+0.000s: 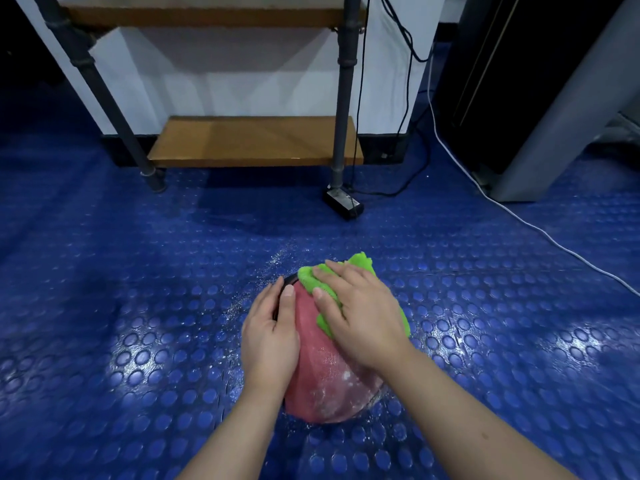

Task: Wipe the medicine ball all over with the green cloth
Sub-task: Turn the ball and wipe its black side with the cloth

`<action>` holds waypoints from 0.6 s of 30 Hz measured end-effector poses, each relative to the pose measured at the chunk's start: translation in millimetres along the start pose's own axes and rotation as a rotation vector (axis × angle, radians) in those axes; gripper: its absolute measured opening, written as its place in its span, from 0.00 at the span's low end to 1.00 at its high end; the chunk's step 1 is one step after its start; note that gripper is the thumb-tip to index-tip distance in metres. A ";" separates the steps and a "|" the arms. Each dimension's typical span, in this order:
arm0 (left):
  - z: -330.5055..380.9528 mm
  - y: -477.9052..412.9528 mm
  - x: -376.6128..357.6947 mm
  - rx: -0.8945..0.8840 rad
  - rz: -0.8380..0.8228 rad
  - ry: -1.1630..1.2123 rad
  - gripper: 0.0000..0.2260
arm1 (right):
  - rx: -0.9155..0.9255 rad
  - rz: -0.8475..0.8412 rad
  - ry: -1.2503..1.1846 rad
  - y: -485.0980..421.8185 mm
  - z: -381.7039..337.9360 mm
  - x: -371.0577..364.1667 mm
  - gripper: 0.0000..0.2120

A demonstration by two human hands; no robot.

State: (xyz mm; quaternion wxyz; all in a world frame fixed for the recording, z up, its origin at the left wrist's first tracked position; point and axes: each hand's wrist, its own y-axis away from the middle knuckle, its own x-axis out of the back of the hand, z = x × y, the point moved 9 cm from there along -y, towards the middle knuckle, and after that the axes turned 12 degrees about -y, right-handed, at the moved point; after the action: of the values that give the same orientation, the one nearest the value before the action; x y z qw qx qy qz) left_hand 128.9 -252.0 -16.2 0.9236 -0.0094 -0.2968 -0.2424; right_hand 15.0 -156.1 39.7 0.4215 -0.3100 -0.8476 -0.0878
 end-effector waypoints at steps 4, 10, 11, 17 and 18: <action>2.5 0.0 -0.1 0.000 -0.006 0.040 0.17 | -0.225 -0.029 -0.140 -9.9 28.8 6.5 0.23; 5.3 2.7 -1.5 -0.005 0.022 0.022 0.17 | -0.508 0.016 -0.323 -11.9 62.9 7.6 0.21; 5.4 2.3 -2.1 -0.008 0.025 0.024 0.17 | -0.496 0.029 -0.332 -10.4 61.3 10.7 0.20; -0.2 -2.1 -2.5 0.008 0.055 0.003 0.16 | -0.196 0.055 -0.210 -2.8 33.8 14.5 0.24; -0.9 -4.4 -1.4 0.008 0.065 -0.004 0.16 | -0.129 0.053 -0.151 -0.9 24.9 12.2 0.27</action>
State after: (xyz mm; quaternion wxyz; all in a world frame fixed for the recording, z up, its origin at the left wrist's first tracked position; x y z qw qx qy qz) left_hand 126.4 -255.5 -18.3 0.9303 -0.0160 -0.2993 -0.2113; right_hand -7.4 -141.1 33.6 0.3379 -0.3647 -0.8610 -0.1074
